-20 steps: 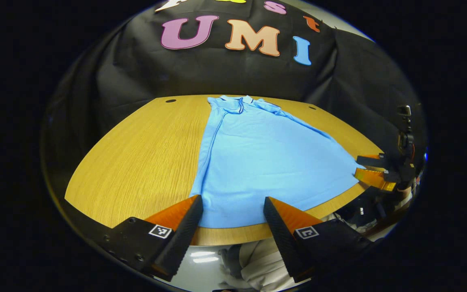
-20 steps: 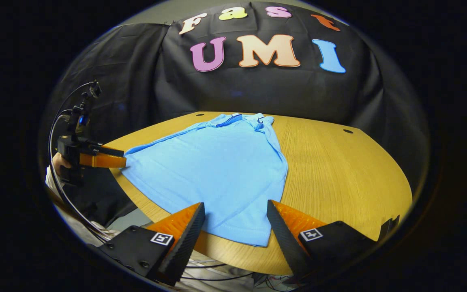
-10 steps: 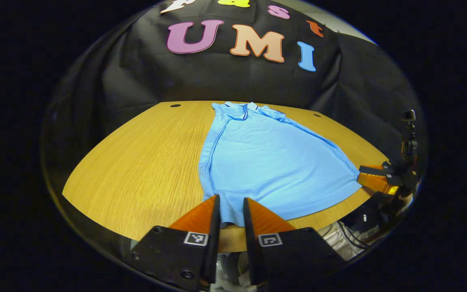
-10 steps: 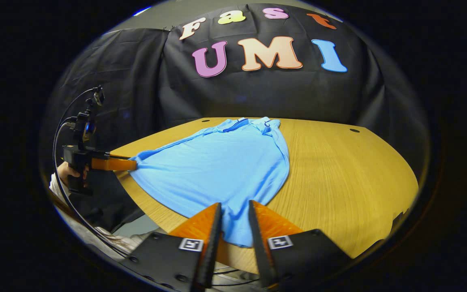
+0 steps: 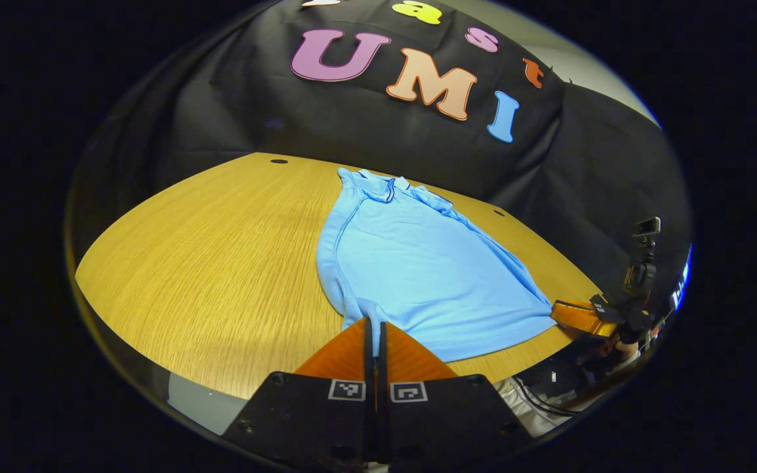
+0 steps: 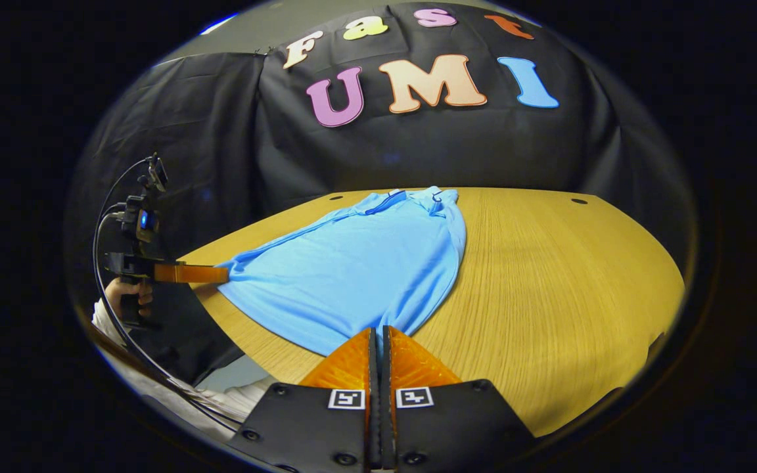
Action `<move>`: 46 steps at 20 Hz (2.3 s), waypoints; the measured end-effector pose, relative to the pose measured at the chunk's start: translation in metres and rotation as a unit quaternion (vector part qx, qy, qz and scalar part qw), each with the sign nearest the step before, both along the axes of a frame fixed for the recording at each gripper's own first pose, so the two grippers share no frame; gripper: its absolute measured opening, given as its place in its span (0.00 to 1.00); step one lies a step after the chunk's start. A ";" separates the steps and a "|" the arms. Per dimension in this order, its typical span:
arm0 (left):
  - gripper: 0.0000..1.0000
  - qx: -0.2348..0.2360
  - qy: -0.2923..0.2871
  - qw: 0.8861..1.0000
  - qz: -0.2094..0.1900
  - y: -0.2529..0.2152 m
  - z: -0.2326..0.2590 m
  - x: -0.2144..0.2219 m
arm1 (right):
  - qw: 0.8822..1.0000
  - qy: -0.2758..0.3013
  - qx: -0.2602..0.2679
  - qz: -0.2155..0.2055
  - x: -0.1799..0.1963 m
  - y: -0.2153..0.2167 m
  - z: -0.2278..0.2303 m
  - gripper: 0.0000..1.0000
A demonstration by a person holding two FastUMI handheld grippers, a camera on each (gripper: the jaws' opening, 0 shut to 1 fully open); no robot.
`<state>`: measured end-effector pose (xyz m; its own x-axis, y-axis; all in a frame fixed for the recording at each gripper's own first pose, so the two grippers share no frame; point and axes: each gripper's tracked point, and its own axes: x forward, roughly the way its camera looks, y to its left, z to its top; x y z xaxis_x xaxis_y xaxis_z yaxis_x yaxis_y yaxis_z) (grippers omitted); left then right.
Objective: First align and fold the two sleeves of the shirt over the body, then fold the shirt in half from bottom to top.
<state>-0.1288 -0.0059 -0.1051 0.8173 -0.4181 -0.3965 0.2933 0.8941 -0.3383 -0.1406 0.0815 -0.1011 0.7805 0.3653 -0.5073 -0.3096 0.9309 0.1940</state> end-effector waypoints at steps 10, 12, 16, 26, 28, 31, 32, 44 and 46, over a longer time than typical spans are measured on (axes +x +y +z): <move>0.00 0.024 -0.022 0.999 -0.004 0.001 0.025 0.018 | 1.000 -0.027 -0.004 0.002 0.026 0.004 0.023 0.02; 0.00 0.031 -0.035 0.999 -0.005 0.000 0.038 0.031 | 0.999 -0.039 -0.013 0.004 0.039 0.002 0.031 0.02; 0.00 0.044 -0.062 0.997 -0.017 -0.006 0.063 0.061 | 0.998 -0.057 -0.023 -0.002 0.076 -0.006 0.049 0.02; 0.00 0.026 -0.117 0.993 -0.003 -0.004 0.135 0.171 | 0.992 -0.105 -0.073 -0.005 0.191 -0.008 0.092 0.02; 0.00 0.033 -0.124 0.992 0.002 -0.005 0.142 0.196 | 0.991 -0.106 -0.087 -0.003 0.214 -0.007 0.092 0.02; 0.00 0.039 -0.128 0.991 0.007 -0.010 0.149 0.233 | 0.990 -0.102 -0.099 -0.015 0.254 -0.011 0.091 0.02; 0.00 0.039 -0.128 0.991 0.009 -0.011 0.151 0.244 | 0.990 -0.098 -0.096 -0.021 0.267 -0.012 0.090 0.03; 0.00 0.064 -0.122 0.989 0.056 -0.022 0.147 0.388 | 0.988 -0.046 -0.123 -0.083 0.407 -0.028 0.057 0.02; 0.00 0.070 -0.112 0.989 0.065 -0.025 0.139 0.409 | 0.986 -0.044 -0.134 -0.089 0.424 -0.030 0.048 0.02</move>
<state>0.2801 -0.0305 0.0338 0.9347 -0.2573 -0.2450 0.2262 0.9628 -0.1480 0.2838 0.0511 -0.0534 0.8654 0.0809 -0.4945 -0.1420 0.9860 -0.0874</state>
